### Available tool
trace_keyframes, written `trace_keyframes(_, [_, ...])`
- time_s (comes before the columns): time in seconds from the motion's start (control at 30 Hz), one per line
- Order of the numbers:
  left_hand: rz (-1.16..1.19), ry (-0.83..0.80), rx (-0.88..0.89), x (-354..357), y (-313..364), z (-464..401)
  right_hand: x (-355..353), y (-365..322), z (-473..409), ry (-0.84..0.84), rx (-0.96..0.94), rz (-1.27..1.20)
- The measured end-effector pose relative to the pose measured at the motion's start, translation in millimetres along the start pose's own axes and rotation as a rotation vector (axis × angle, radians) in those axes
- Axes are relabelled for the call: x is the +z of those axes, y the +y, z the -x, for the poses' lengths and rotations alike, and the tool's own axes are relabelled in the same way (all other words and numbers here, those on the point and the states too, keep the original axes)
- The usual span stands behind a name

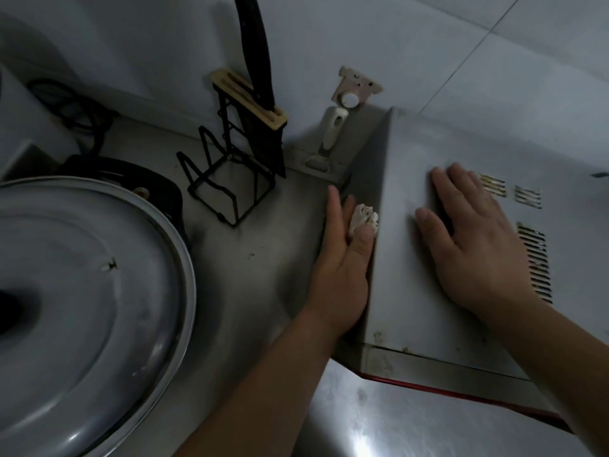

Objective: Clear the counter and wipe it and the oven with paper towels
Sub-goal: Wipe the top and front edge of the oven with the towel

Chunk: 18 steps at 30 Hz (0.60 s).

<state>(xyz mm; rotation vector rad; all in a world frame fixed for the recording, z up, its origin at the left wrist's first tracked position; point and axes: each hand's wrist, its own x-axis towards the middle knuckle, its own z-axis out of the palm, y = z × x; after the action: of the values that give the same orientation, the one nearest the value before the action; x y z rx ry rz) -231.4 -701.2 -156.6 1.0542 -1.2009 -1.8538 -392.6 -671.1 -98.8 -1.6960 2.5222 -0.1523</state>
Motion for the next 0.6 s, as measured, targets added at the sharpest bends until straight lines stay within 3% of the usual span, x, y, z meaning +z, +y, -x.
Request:
trace_keyframes(0.4, [0.044, 0.072, 0.033, -10, -37, 56, -1, -1, 0, -0.011, -0.002, 0.010])
trace_keyframes(0.6, [0.013, 0.048, -0.106, -14, -41, -14, 0, -1, 0, -0.007, 0.003, 0.005])
